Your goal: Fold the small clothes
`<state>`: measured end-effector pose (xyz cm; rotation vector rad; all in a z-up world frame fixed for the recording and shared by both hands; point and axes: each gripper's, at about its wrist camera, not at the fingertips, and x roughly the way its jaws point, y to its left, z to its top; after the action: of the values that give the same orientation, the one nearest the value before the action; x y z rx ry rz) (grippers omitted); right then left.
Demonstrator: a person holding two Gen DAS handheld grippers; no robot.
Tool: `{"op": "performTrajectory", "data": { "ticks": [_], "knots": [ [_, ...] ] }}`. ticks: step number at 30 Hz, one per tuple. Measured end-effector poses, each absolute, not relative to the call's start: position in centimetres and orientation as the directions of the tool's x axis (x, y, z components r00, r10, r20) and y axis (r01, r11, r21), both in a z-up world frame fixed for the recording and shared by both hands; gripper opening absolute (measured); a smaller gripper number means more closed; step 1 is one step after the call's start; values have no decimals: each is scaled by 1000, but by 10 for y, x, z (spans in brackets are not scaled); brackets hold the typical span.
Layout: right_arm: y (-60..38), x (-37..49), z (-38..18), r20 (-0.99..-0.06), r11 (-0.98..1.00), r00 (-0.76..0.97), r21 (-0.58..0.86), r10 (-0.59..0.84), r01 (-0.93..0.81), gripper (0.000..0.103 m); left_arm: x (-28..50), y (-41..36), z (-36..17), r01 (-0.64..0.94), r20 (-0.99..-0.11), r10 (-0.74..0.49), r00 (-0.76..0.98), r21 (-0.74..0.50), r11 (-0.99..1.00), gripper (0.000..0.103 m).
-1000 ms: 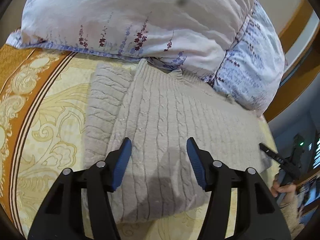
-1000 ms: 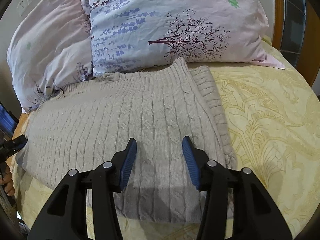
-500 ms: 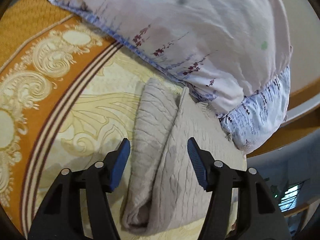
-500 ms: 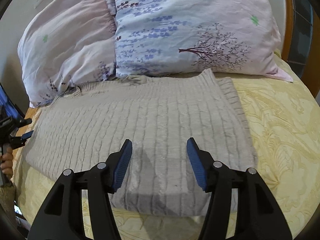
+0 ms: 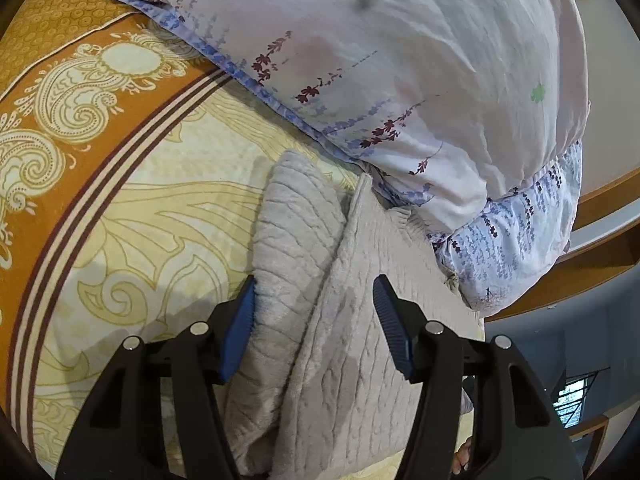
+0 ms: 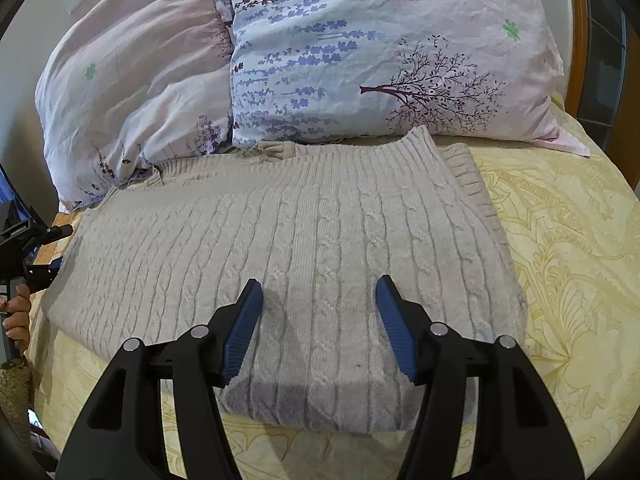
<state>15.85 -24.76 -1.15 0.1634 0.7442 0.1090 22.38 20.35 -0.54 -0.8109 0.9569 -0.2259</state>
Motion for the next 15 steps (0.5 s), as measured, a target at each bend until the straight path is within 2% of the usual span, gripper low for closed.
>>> {"op": "performTrajectory", "data": {
  "ticks": [6,11,15],
  "knots": [
    [-247,157,-11,-661,979,732,198,163,-39,61,227,189,0,-166,-672,-463,578,-653,739,56],
    [-248,153,-11,-659,978,733,206,166,-37,61,233,174,0,-175,-720,-438,537,-604,778,34],
    [-250,151,-10,-657,976,734,214,174,-39,61,233,177,-1,-191,-707,-465,533,-637,747,28]
  ]
}}
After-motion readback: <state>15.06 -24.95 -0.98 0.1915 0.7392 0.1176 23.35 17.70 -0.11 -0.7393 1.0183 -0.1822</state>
